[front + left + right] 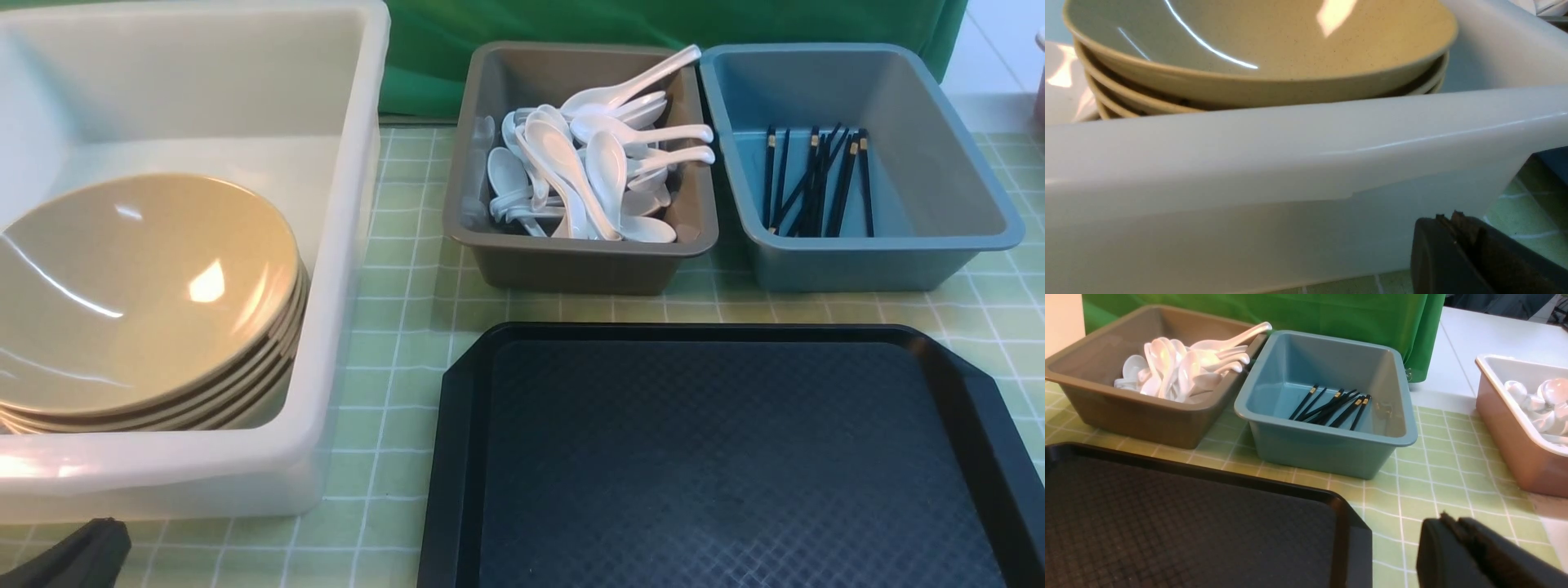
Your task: On green table put chopsticks spoon bowls plates into blue grey white boxes.
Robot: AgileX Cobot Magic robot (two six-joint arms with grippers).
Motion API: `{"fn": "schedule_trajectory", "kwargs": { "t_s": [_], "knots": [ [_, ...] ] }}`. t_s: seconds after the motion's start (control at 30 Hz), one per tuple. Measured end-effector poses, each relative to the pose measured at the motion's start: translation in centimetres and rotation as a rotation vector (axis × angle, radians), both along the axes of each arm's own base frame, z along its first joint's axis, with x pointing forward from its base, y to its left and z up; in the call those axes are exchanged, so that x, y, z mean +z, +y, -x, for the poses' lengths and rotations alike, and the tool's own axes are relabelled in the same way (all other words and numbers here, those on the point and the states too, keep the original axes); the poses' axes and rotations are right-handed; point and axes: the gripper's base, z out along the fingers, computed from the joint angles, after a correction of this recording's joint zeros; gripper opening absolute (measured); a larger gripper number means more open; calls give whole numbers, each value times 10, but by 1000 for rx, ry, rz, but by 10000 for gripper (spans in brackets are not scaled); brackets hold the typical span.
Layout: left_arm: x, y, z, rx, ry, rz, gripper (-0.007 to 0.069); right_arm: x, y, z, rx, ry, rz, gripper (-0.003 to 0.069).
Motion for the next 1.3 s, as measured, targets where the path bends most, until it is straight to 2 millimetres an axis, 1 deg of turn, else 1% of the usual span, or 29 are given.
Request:
{"fn": "schedule_trajectory", "kwargs": {
  "t_s": [0.13,0.4,0.93,1.03,1.1,1.17,1.27,1.3],
  "knots": [
    [0,0,0,10,-6,2,-2,0,0,0,0,0,0,47],
    [0,8,-1,169,-6,28,-2,0,0,0,0,0,0,47],
    [0,8,-1,176,-9,25,-2,-1,0,0,0,3,0,55],
    [0,8,-1,176,-9,25,-2,-8,0,-3,0,27,3,57],
    [0,8,-1,176,-9,25,-2,-17,1,-6,0,55,6,57],
    [0,8,-1,176,-9,25,-2,-30,1,-11,-5,86,9,58],
    [0,8,-1,176,-9,25,-2,-55,0,-20,-40,132,14,62],
    [0,8,-1,176,-9,25,-2,-57,0,-21,-43,128,14,63]
  ]
}}
